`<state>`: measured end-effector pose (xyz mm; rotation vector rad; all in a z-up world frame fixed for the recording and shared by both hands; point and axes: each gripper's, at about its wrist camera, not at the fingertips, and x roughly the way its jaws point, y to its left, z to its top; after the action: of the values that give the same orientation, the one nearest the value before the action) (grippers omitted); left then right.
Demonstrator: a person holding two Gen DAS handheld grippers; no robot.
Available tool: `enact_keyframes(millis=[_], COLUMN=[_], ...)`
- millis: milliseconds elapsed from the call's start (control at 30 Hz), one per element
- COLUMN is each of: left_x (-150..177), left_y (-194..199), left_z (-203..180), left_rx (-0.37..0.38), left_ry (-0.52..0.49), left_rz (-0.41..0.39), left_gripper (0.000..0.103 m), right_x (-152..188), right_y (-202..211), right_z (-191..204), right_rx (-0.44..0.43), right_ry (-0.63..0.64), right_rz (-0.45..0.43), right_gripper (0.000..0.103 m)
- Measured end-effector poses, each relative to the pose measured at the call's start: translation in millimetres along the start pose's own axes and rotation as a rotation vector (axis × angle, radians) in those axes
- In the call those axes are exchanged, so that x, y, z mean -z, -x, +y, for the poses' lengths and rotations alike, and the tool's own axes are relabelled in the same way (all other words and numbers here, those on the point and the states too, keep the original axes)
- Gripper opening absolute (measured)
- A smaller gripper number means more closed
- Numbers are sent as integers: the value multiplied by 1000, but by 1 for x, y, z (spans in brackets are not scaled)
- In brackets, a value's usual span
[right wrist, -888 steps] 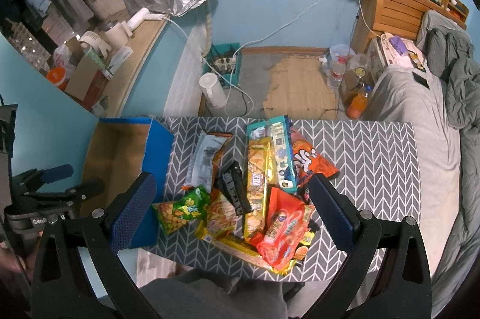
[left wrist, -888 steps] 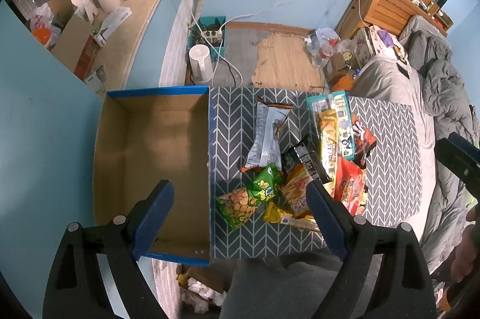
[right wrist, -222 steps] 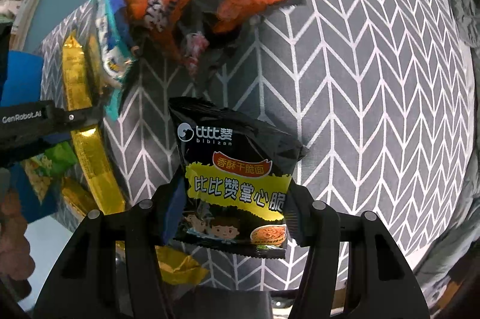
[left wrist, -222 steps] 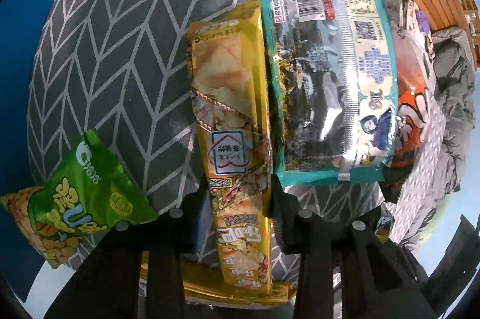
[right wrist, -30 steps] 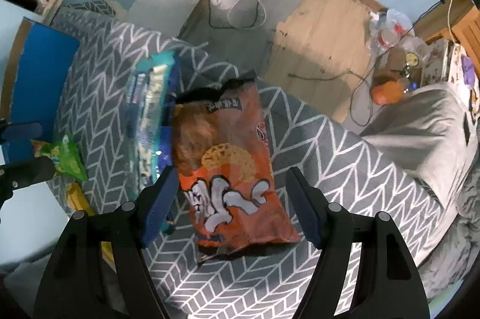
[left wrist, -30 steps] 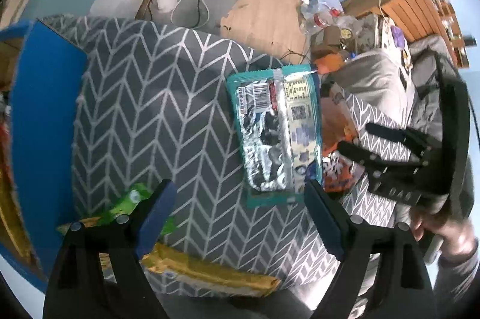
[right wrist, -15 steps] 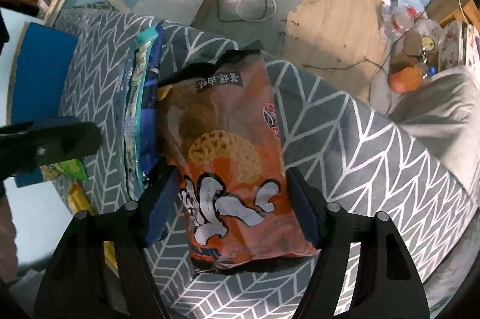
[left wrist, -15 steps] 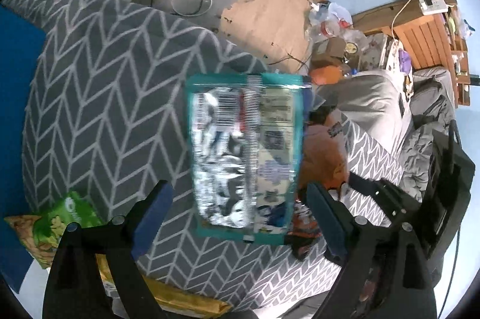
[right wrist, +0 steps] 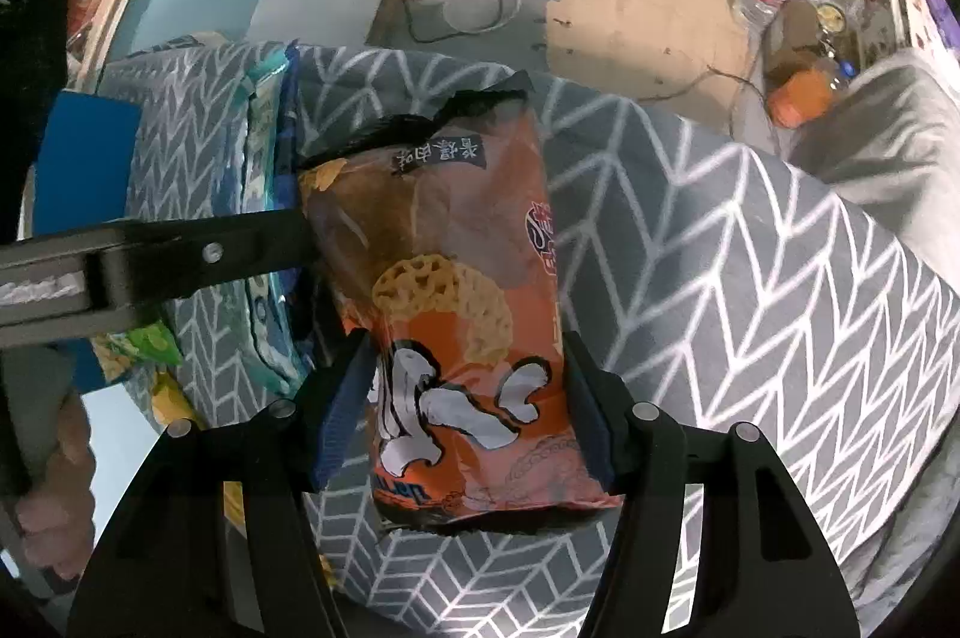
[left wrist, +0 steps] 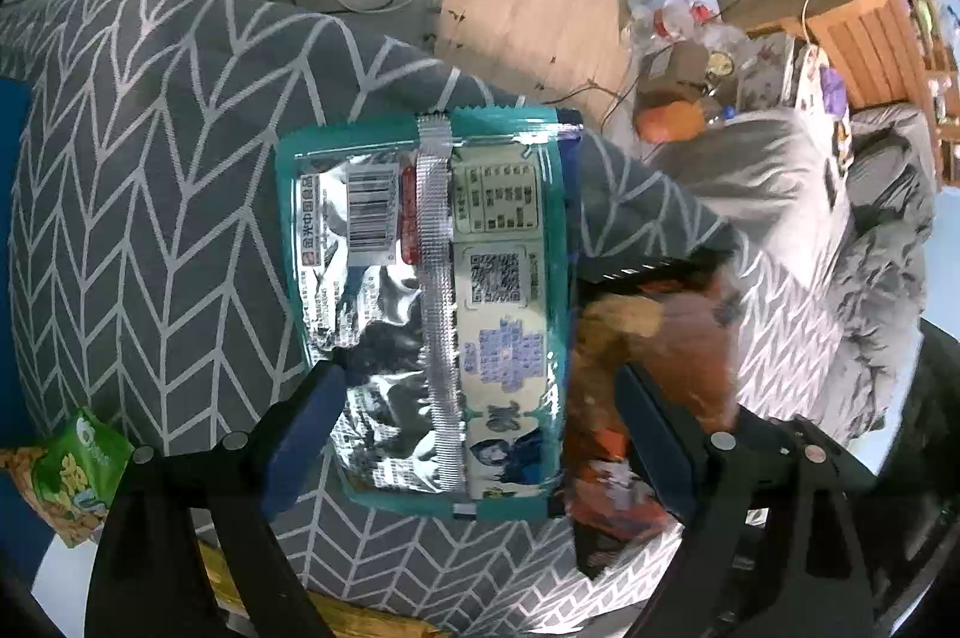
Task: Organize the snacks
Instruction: 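Grasp the teal-edged silver bag with the left tool while the right tool grasps the orange chip bag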
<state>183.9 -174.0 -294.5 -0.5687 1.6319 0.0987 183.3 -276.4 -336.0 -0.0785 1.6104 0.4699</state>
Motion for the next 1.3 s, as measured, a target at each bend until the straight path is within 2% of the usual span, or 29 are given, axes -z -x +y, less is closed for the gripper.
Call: enact_keyframes(millis=[100,167,233,300,333,367,467,533,600,833,933,967,1000,1033,1100,1200,1300], left_x=[4,9,13,15,16,17,17,18,21,38,41,42,42,43,43,39,34], left_y=[-1,1,3,5,7,8,2,-4,-3,8,13,16,18,22,28,33,31], left_z=[-6,-9,-12,-10,-6,-3,16,27,33,43,50,51,53,53,53,48,38], left_rx=[-41,-69,-111,-129,-125,-119,-111,-105,-92,-184,-206,-194,-174,-141,-117,-101,-93], left_ry=[-63,-107,-151,-183,-197,-201,-169,-139,-125,-212,-189,-179,-172,-162,-154,-125,-90], left_rz=[-14,-29,-45,-53,-58,-56,4,45,42,38,58,61,64,60,50,45,48], left_gripper=[90,82,63,54,51,51,55,66,67,73,76,79,88,92,92,98,98], right_x=[7,11,14,19,21,23,26,24,21,11,8,7,6,5,3,3,7], right_y=[4,5,7,9,9,8,6,5,3,-1,-2,-3,-4,-6,-12,-22,-23], right_z=[-5,-9,-13,-17,-19,-21,-20,-17,-12,4,8,8,9,9,9,10,11], right_rx=[30,45,56,58,53,45,52,66,76,117,123,125,127,131,141,148,156], right_ry=[-12,-22,-38,-57,-69,-84,-95,-92,-89,-90,-109,-112,-115,-119,-126,-128,-124], right_rz=[-2,-3,-4,-6,-6,0,3,0,-4,-4,-7,-7,-6,-4,7,26,10], right_gripper=[61,61,61,61,63,71,73,74,74,75,76,77,77,77,78,78,77])
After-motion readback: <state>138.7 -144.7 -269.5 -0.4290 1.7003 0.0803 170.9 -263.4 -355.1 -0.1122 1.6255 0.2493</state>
